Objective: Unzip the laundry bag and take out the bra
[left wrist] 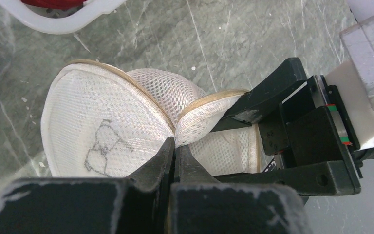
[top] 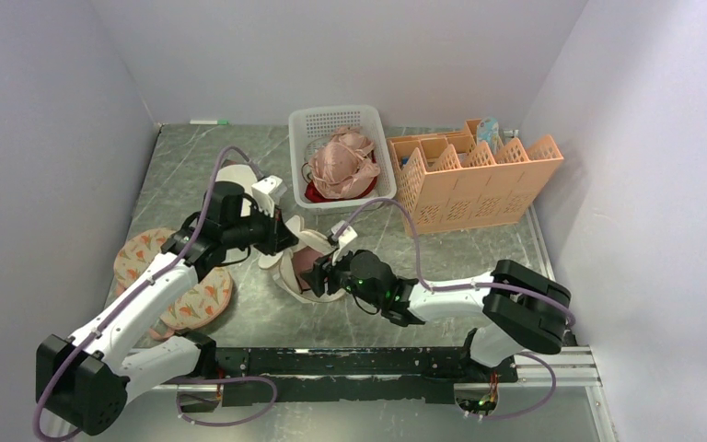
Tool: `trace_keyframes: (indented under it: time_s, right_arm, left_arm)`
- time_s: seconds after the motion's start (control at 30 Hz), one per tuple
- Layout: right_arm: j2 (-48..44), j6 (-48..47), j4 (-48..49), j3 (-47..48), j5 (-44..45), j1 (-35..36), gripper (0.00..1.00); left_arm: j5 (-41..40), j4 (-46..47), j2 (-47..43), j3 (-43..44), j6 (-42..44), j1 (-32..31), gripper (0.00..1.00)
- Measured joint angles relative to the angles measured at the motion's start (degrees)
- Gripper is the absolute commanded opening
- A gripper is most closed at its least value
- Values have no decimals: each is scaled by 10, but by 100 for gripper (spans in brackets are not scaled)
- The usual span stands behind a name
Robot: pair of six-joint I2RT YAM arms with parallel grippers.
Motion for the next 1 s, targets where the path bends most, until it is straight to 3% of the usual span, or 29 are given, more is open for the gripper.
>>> trace_keyframes:
  time_s: [0.33, 0.77, 1.0]
  right_arm:
    - [-11, 2, 28, -8, -36, 0, 51]
    - [56, 36, 57, 2, -92, 0, 50]
    - [30, 39, 61, -3, -92, 0, 52]
  left_arm:
    - [-26, 0, -5, 0, 4, -23, 7]
    - [-32, 0, -11, 0, 7, -32, 7]
    - [-34, -1, -11, 0, 7, -32, 7]
